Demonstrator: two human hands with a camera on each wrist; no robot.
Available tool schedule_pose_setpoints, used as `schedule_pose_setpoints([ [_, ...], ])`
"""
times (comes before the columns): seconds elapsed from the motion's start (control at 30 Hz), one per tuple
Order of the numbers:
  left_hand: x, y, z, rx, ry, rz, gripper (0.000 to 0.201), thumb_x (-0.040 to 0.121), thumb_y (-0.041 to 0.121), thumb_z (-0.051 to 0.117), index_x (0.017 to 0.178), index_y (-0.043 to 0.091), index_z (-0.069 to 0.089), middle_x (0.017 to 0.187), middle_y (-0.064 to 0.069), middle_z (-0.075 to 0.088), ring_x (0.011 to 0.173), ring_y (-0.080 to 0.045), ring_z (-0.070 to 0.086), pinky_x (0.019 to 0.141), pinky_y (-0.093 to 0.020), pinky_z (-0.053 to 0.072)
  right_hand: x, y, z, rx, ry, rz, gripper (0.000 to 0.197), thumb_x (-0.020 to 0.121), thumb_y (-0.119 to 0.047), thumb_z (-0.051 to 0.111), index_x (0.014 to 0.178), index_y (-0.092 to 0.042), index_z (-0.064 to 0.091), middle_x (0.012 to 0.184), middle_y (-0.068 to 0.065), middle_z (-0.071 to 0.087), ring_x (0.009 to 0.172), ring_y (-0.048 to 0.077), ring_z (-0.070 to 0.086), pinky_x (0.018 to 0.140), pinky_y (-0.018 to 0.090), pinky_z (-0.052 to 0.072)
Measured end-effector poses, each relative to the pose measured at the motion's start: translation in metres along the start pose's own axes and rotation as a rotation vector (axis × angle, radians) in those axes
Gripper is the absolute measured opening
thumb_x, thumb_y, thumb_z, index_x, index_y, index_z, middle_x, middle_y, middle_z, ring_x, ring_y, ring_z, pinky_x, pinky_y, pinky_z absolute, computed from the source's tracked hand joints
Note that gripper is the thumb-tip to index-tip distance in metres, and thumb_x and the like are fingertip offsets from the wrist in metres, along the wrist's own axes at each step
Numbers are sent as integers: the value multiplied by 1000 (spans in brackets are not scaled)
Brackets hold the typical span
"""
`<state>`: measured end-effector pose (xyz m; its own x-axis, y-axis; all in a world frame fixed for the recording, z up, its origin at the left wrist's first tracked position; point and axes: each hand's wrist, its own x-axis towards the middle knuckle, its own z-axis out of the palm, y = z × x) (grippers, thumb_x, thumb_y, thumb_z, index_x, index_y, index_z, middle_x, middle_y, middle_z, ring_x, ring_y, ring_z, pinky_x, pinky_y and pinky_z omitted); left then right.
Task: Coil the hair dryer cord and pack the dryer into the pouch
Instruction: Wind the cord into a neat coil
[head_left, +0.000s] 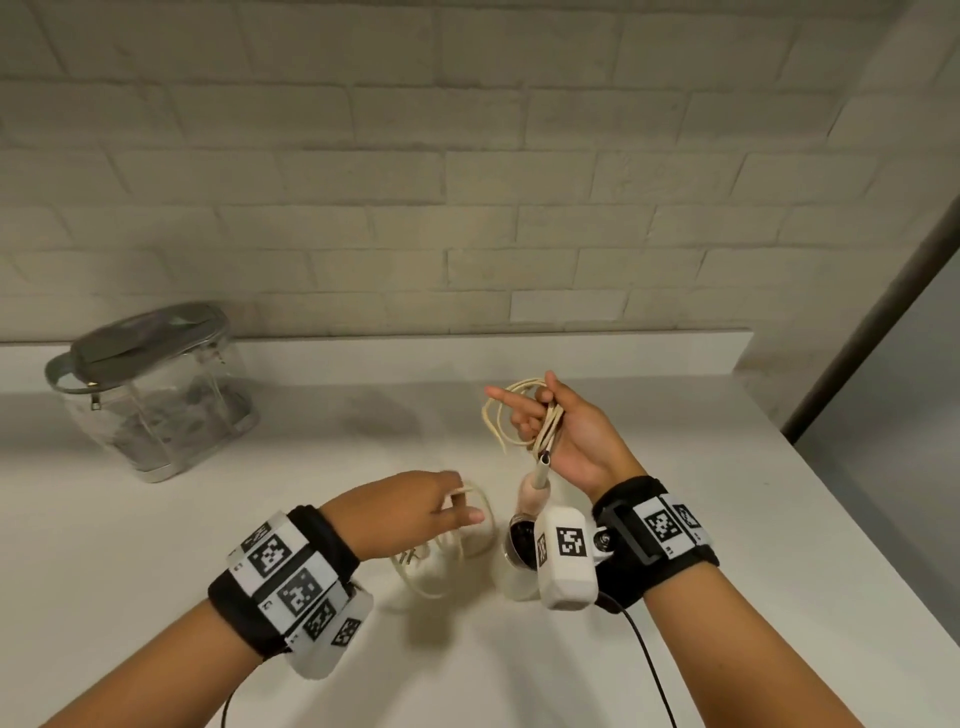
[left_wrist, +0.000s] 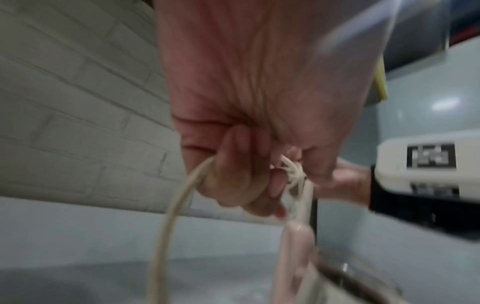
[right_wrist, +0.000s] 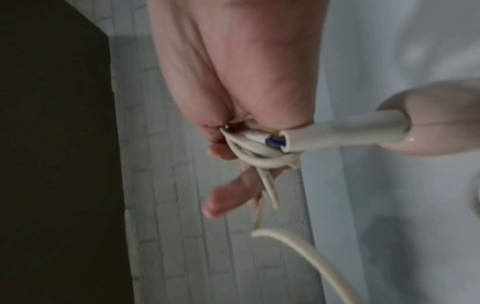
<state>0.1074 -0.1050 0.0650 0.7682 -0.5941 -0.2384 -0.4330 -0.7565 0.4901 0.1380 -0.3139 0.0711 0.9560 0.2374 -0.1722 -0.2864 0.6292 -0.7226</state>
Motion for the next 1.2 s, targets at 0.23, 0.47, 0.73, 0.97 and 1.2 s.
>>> schedule_pose_setpoints([
  [0.23, 1, -40, 50, 17, 358, -129, 23, 91, 17, 49, 112, 17, 58, 98, -1, 51, 80, -20, 61, 66, -17, 36, 10, 8, -8, 131, 68, -96, 42, 97, -35, 36, 63, -13, 48, 115, 16, 57, 116, 34, 54, 98, 47, 45],
  [0.47, -4, 1, 40, -346, 79, 194, 27, 96, 15, 42, 111, 25, 62, 93, 36, 58, 91, 21, 51, 79, 1, 34, 12, 12, 13, -106, 132, -143, 38, 98, -32, 34, 67, -12, 43, 138, 15, 46, 128, 32, 46, 106, 42, 38],
  [0.73, 10, 5, -57, -167, 556, 266, 38, 86, 53, 32, 83, 23, 55, 72, 8, 58, 67, -5, 53, 65, -26, 42, -11, 22, 38, -766, -163, -92, 52, 95, -50, 31, 86, -6, 57, 71, 11, 67, 46, 18, 47, 55, 26, 40],
  [0.97, 22, 4, -57, -75, 558, 425, 30, 88, 47, 39, 85, 23, 56, 80, 9, 55, 77, -5, 53, 70, -19, 40, -13, 28, 35, -823, -316, 62, 24, 93, -25, 52, 72, -13, 53, 38, -5, 38, 36, 9, 28, 43, 23, 26],
  [1.2, 23, 10, -30, -618, 249, 338, 46, 86, 45, 45, 128, 28, 39, 122, 0, 55, 74, 0, 54, 72, -21, 45, -13, 17, 23, -611, -610, 311, 41, 75, -44, 71, 50, -13, 60, 29, -8, 39, 24, 2, 26, 37, 14, 18],
])
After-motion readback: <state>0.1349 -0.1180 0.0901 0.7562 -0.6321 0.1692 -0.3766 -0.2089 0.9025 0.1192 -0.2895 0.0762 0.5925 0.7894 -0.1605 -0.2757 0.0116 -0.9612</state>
